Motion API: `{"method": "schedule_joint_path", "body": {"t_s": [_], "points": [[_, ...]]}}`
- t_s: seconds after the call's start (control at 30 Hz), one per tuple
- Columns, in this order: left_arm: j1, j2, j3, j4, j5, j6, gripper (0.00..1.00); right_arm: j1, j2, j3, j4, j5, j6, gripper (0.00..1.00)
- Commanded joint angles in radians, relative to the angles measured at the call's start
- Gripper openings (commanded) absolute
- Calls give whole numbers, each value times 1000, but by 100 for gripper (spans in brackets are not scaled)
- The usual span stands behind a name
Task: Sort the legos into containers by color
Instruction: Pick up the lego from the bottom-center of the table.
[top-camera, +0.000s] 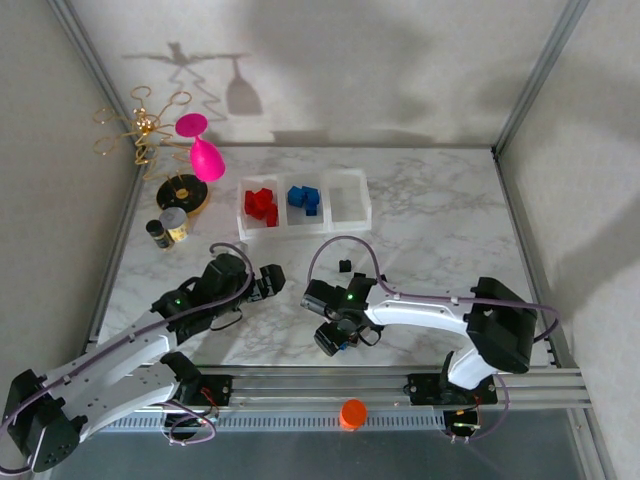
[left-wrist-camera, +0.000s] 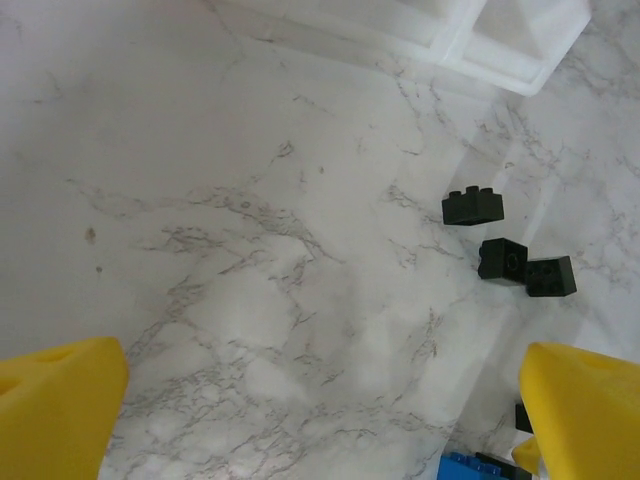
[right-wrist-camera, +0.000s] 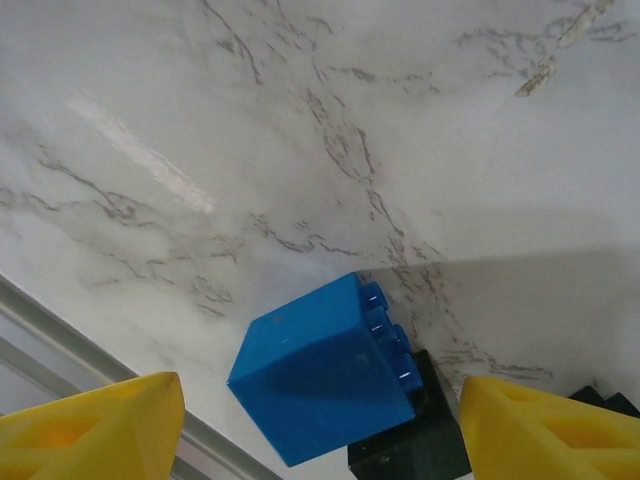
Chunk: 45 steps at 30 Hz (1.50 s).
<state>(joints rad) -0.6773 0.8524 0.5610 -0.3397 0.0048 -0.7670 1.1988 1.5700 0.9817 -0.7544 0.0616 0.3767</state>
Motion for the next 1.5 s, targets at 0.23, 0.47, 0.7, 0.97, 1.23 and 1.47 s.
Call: {"method": "schedule_joint_path", "body": {"t_s": [0.23, 0.47, 0.7, 0.97, 1.23, 1.47], "points": [[-7, -71, -34, -63, -28, -61, 100, 23, 74, 55, -39, 33, -47, 71], [-7, -100, -46, -84, -41, -74, 99, 37, 102, 55, -38, 8, -85, 69], [-7, -106, -46, -97, -48, -79, 99, 35, 121, 65, -56, 87, -63, 62], [-7, -106, -49, -93, -58, -86, 100, 21, 116, 63, -41, 95, -61, 47], [-7, -113, -35, -97, -66, -83, 100, 2, 97, 61, -18, 89, -64, 39], [-5, -94, -4, -86, -71, -75, 99, -70, 31, 88, 8, 79, -55, 37]]}}
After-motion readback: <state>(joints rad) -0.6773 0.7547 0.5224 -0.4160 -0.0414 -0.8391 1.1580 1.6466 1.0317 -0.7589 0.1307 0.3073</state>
